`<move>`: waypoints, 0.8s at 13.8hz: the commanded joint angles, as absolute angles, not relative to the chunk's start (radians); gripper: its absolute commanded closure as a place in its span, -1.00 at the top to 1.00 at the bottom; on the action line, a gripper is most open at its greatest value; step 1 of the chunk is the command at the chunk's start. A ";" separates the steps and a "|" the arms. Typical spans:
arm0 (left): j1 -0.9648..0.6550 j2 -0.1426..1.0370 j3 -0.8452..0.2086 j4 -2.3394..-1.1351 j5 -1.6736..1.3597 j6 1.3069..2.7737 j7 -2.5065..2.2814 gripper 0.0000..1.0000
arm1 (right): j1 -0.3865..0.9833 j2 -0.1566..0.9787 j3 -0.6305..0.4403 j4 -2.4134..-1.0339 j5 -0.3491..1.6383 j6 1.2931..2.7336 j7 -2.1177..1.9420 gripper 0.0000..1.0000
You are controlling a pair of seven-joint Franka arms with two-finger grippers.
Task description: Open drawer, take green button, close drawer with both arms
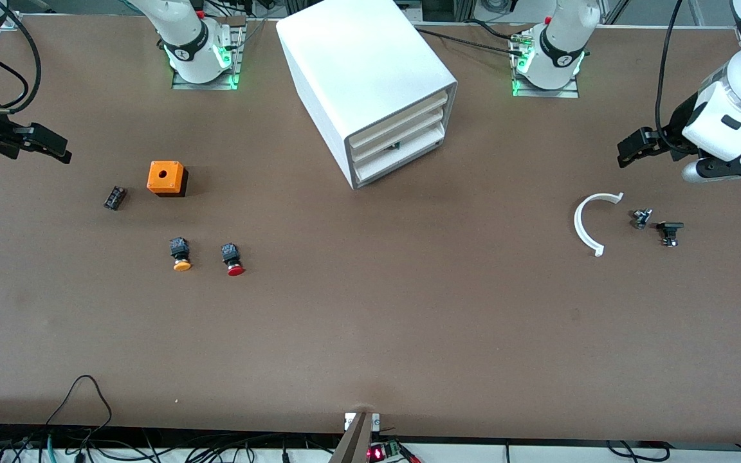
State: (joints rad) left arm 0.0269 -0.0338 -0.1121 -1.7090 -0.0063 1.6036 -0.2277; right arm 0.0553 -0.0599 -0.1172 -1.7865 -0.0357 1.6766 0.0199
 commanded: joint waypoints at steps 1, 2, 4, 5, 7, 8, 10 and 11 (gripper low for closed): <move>0.035 -0.025 -0.115 -1.681 -0.012 1.581 -0.201 1.00 | 0.057 -0.072 -0.123 -1.790 -0.014 1.664 0.002 1.00; 0.035 -0.022 -0.115 -1.675 -0.012 1.578 -0.202 1.00 | 0.057 -0.072 -0.123 -1.790 -0.014 1.664 0.002 1.00; 0.035 -0.020 -0.115 -1.674 -0.012 1.578 -0.202 1.00 | 0.057 -0.072 -0.123 -1.790 -0.014 1.666 0.002 1.00; 0.035 -0.020 -0.115 -1.674 -0.012 1.577 -0.204 1.00 | 0.057 -0.072 -0.123 -1.790 -0.014 1.667 0.002 1.00; 0.035 -0.018 -0.115 -1.674 -0.012 1.578 -0.202 1.00 | 0.057 -0.072 -0.123 -1.790 -0.014 1.667 0.002 1.00; 0.035 -0.018 -0.115 -1.674 -0.012 1.578 -0.202 1.00 | 0.057 -0.071 -0.123 -1.790 -0.014 1.669 -0.002 1.00; 0.035 -0.018 -0.114 -1.674 -0.014 1.578 -0.201 1.00 | 0.057 -0.071 -0.121 -1.790 -0.012 1.666 -0.002 1.00; 0.034 -0.020 -0.115 -1.674 -0.014 1.578 -0.199 1.00 | 0.057 -0.068 -0.121 -1.790 -0.012 1.670 -0.002 1.00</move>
State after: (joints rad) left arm 0.0269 -0.0326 -0.1121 -1.7066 -0.0063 1.6035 -0.2268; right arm 0.0553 -0.0599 -0.1172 -1.7865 -0.0354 1.6755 0.0196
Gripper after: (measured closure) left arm 0.000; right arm 0.000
